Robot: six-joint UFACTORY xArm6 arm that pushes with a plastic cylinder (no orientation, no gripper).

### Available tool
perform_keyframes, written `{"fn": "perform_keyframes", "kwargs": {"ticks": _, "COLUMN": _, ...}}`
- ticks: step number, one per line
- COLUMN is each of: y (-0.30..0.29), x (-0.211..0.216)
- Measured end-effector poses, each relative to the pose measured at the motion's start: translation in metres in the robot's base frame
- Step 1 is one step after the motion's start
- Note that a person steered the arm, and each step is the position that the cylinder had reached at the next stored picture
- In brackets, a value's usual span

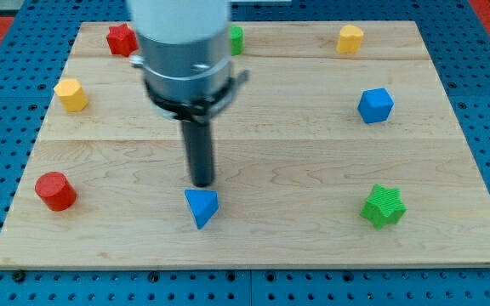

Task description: Move your arm away from the triangle

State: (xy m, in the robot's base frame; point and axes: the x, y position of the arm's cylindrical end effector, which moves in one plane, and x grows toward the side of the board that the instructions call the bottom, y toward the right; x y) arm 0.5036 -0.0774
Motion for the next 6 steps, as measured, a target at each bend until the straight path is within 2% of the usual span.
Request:
{"fn": "perform_keyframes", "kwargs": {"ticks": 1, "y": -0.054, "x": -0.016}}
{"fn": "perform_keyframes", "kwargs": {"ticks": 2, "y": -0.059, "x": -0.019}}
{"fn": "perform_keyframes", "kwargs": {"ticks": 5, "y": -0.054, "x": -0.019}}
{"fn": "perform_keyframes", "kwargs": {"ticks": 6, "y": -0.01, "x": -0.027}}
